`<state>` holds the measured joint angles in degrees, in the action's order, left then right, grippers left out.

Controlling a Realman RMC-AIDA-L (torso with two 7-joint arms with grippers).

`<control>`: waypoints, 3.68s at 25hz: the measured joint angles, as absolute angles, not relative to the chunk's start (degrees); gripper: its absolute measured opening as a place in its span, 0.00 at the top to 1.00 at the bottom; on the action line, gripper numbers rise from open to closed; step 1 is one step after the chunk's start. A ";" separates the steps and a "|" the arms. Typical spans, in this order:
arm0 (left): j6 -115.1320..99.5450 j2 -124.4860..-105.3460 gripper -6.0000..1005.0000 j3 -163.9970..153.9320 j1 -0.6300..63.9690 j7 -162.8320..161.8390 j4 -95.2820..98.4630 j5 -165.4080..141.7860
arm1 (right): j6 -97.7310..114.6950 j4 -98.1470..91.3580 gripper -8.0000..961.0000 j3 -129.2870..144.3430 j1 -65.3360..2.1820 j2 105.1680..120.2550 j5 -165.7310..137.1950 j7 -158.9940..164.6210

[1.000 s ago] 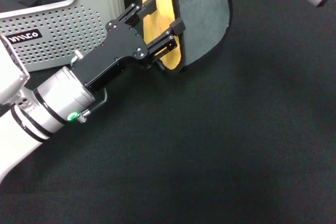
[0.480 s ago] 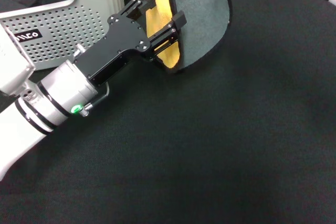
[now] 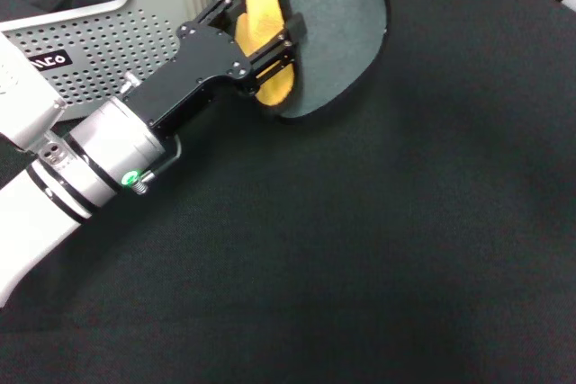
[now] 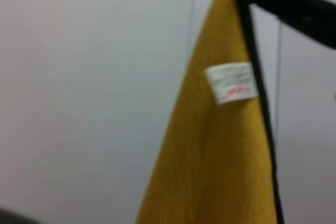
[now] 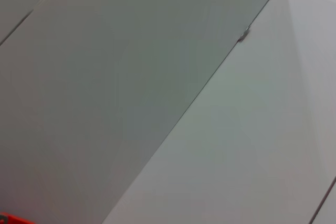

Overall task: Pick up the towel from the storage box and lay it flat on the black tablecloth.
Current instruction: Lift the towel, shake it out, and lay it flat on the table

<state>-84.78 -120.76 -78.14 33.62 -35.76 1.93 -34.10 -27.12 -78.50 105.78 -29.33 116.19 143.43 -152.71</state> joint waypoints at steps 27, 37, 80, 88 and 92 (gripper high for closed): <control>-83.91 -120.76 0.24 -78.30 27.53 -32.09 1.89 -33.54 | -26.88 -85.58 0.98 104.41 -21.86 116.19 143.45 -152.76; -84.17 -120.76 0.24 -77.95 26.79 -30.88 1.92 -33.48 | -26.90 -86.28 0.98 105.13 -20.74 116.18 143.55 -152.32; -89.37 -120.76 0.90 -78.53 25.00 -30.90 2.10 -34.28 | -25.74 -87.00 0.97 104.31 -19.58 116.10 143.43 -152.30; -94.12 -120.76 0.94 -79.82 24.56 -31.14 2.32 -34.28 | -24.33 -88.26 0.97 105.65 -17.92 115.64 143.18 -150.01; -98.11 -120.29 0.98 -81.89 23.94 -35.74 3.58 -34.30 | -22.78 -90.41 0.97 107.80 -14.69 114.83 142.90 -148.92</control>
<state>-98.11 -120.29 -81.89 23.94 -35.74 3.58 -34.30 -22.78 -90.41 107.80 -14.69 114.83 142.90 -148.92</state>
